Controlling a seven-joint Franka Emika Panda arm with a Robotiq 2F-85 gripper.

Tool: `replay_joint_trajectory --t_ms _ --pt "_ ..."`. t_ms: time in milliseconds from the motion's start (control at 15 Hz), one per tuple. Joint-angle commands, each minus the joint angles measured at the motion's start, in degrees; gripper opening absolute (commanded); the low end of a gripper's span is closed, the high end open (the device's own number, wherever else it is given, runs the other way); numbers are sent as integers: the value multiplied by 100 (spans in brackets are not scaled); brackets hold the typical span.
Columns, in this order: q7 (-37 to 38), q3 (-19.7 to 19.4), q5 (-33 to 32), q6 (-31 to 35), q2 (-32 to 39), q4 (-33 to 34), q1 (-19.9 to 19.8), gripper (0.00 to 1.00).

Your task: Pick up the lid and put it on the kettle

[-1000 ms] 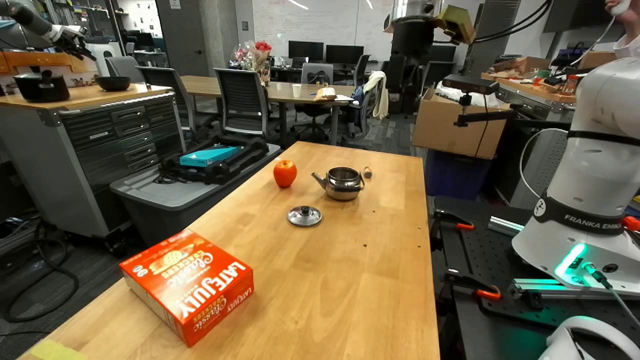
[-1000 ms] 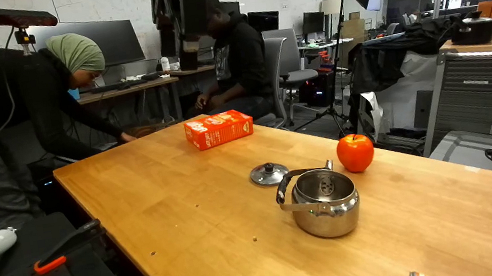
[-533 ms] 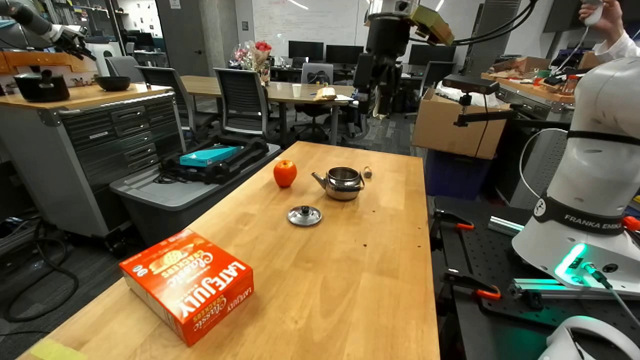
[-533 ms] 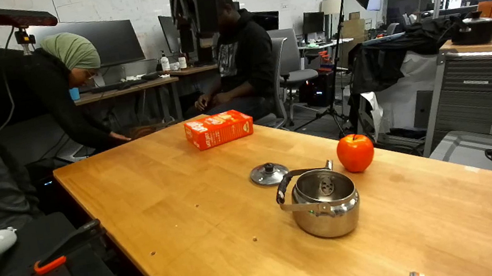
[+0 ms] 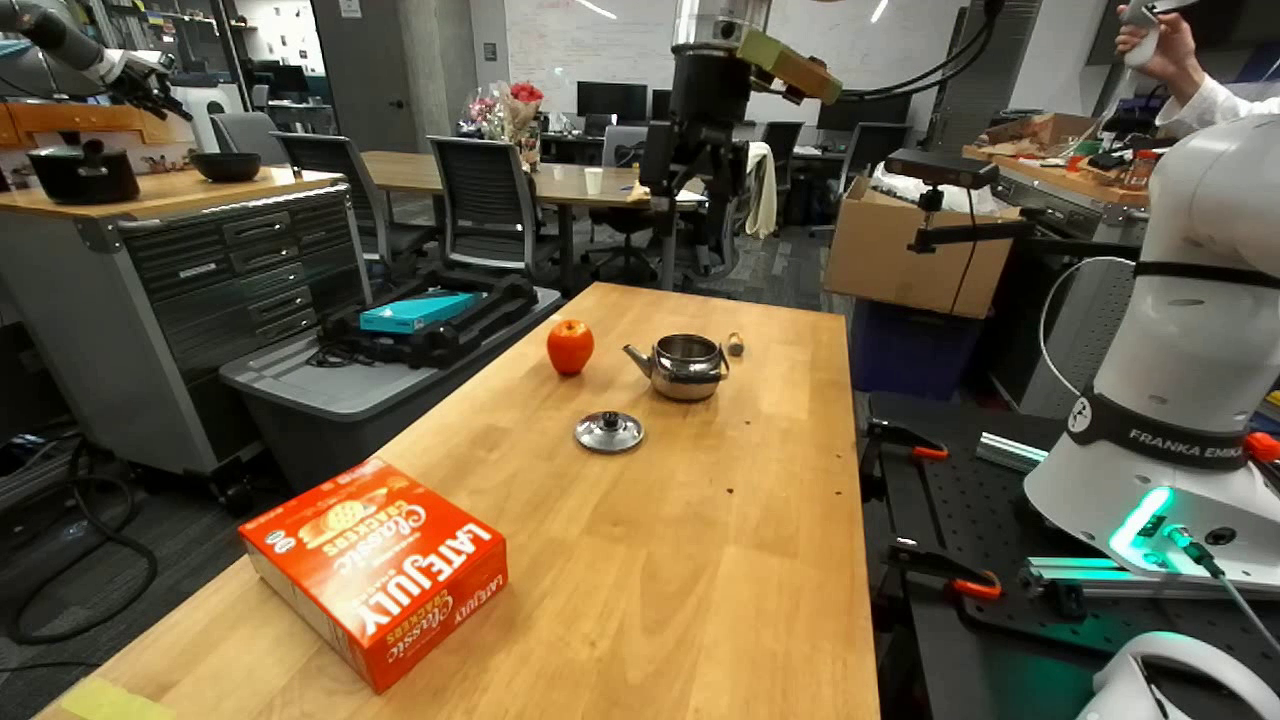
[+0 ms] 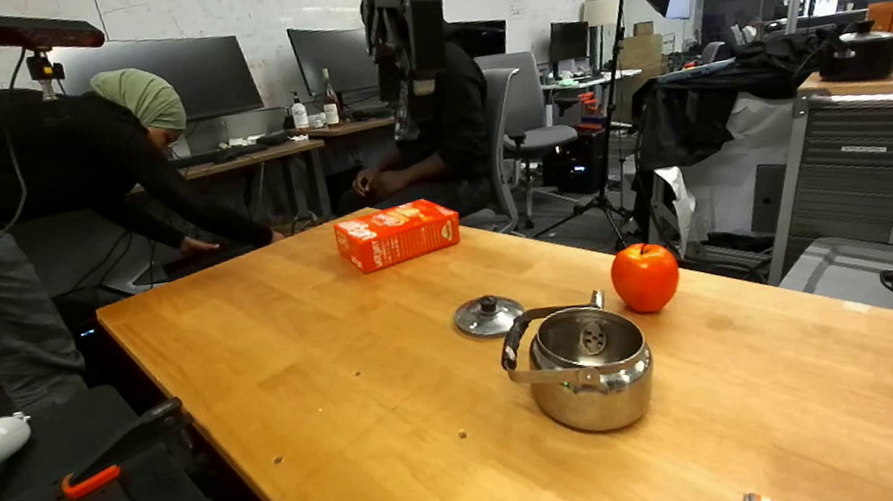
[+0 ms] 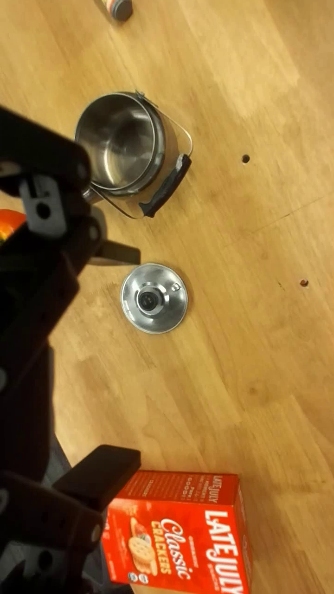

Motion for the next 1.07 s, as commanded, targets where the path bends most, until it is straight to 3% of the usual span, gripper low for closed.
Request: replay_joint_trajectory --t_ms 0,1000 --pt "155 -11 14 141 609 608 73 100" --pt "208 -79 -64 1384 2070 893 260 100"
